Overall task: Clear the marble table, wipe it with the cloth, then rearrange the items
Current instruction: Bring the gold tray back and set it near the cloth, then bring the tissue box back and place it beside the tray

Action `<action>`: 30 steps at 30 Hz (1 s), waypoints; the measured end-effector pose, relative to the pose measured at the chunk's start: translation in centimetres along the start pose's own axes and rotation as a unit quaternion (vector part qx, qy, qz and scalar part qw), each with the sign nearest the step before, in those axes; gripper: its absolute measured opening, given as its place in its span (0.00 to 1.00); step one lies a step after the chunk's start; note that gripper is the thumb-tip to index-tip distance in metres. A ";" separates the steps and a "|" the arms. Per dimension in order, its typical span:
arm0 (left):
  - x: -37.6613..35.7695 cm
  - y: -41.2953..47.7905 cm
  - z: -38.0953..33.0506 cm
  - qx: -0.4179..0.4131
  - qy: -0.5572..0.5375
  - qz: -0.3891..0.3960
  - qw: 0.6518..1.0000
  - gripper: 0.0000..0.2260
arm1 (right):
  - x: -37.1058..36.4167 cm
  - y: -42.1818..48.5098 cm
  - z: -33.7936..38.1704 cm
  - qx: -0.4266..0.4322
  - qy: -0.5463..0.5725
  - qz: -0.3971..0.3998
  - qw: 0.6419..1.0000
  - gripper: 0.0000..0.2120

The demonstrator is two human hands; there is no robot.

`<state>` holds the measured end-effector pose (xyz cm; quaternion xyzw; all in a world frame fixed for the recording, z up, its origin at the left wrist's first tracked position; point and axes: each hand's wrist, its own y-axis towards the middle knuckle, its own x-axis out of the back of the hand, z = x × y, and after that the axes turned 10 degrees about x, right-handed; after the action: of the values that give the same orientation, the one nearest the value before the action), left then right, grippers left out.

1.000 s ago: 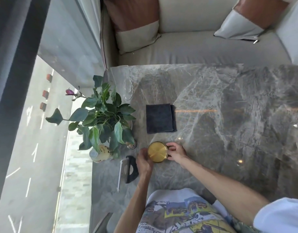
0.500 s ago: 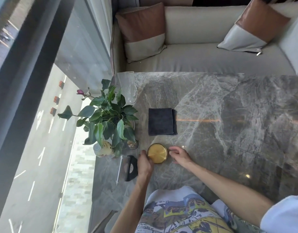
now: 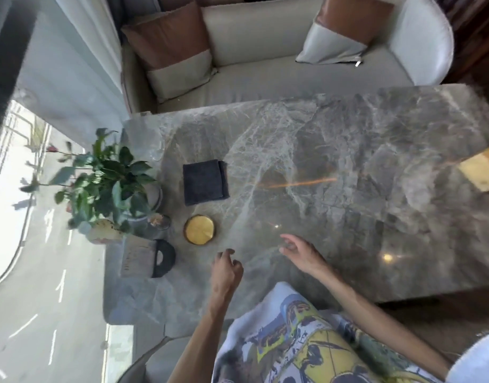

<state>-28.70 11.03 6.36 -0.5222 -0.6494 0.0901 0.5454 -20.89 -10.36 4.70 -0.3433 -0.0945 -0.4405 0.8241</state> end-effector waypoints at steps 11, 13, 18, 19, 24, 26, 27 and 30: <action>-17.8 -8.3 -12.8 0.002 0.069 0.033 0.997 0.19 | 16.6 -8.5 -14.2 -0.024 0.023 -0.047 0.998 0.22; -19.8 -9.5 -14.8 -0.006 0.072 0.037 0.997 0.20 | 18.8 -9.3 -16.0 -0.027 0.020 -0.039 0.999 0.22; -22.3 -12.0 -18.0 -0.014 0.093 0.051 0.994 0.21 | 22.5 -10.6 -19.3 -0.042 0.042 -0.027 0.998 0.22; -22.5 -12.2 -18.3 -0.016 0.097 0.049 0.994 0.21 | 23.0 -10.5 -19.6 -0.044 0.045 -0.027 0.998 0.21; -22.8 -11.9 -19.2 -0.027 0.118 0.067 0.990 0.21 | 24.1 -9.6 -20.7 -0.061 0.072 -0.027 0.995 0.21; -22.9 -11.1 -20.0 -0.038 0.135 0.086 0.986 0.21 | 24.7 -9.1 -20.7 -0.053 0.083 -0.038 0.994 0.21; -23.0 -10.7 -20.4 -0.046 0.141 0.091 0.985 0.21 | 25.3 -8.9 -20.8 -0.052 0.084 -0.040 0.994 0.21; -23.4 -9.8 -22.2 -0.051 0.129 0.075 0.987 0.21 | 26.8 -9.1 -21.4 -0.063 0.089 -0.041 0.993 0.22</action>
<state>-19.89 -21.48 7.34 -0.6038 -0.5363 0.0287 0.5890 -15.30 -45.41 5.41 -0.3498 -0.0073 -0.5076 0.7873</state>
